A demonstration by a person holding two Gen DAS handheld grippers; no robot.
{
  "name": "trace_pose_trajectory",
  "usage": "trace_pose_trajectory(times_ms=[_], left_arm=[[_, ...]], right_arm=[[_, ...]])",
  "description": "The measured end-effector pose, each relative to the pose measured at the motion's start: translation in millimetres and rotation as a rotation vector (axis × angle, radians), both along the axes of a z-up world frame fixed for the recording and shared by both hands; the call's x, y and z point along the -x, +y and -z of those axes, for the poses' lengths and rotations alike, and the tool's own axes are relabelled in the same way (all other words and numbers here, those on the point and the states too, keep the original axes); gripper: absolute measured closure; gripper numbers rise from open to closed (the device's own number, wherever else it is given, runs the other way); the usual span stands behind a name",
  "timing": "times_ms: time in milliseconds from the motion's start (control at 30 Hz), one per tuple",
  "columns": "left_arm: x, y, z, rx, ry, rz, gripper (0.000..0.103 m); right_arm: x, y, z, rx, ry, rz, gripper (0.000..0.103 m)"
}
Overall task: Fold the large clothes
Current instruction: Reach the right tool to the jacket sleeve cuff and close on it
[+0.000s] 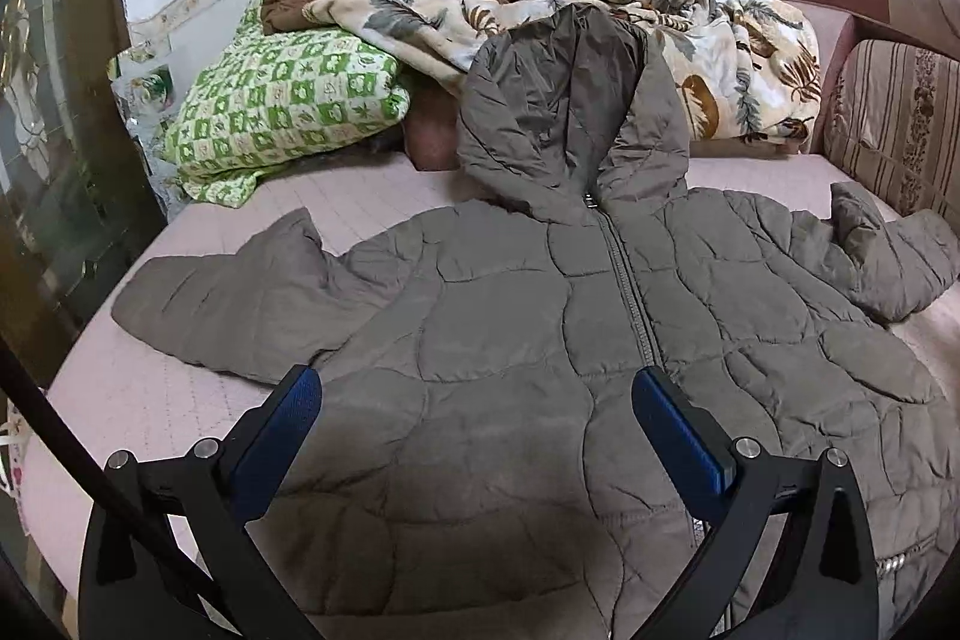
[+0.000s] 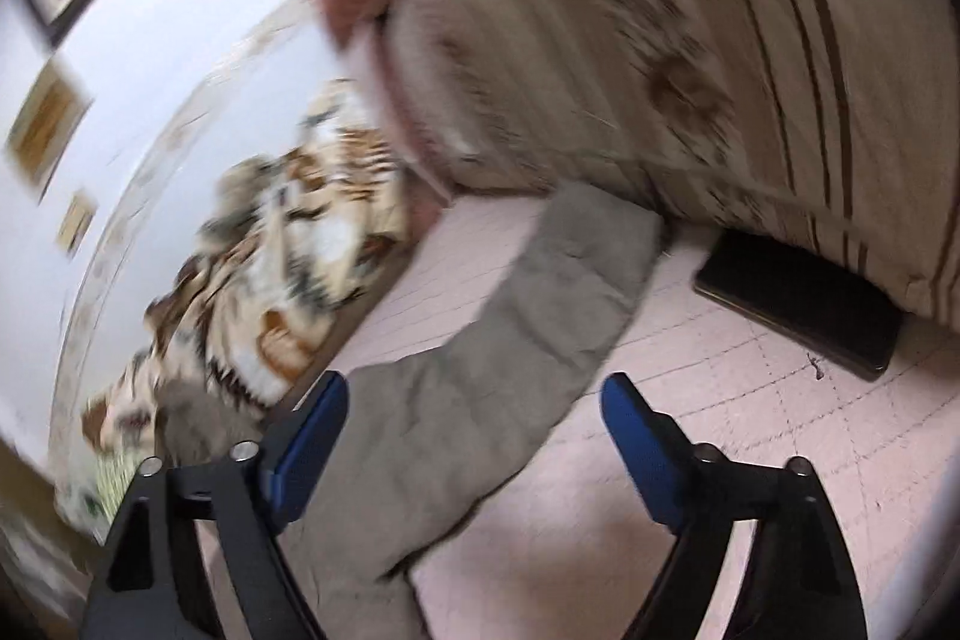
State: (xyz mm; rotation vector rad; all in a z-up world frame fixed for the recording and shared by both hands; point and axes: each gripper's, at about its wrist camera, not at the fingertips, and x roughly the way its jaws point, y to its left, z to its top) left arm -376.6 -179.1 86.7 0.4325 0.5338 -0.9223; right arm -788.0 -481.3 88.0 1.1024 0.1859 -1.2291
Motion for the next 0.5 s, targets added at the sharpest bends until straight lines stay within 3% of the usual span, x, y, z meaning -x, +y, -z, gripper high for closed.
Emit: trace_pose_trajectory(times_ms=[100,167,500], left_arm=[[-3.9,-2.3,3.3,-0.007,0.014,0.012,0.000],[-6.3,-3.9,6.2,-0.014,0.030,0.018,0.000],[-12.1,-15.7,21.3,-0.057,0.068,0.037,0.000]], right_arm=[[20.3,-21.7,23.5,-0.063,-0.043,0.064,0.031],[22.5,-35.5,30.7,-0.079,-0.025,0.071,0.035],[22.1,-87.6,67.4,-0.110,0.112,0.141,0.038]])
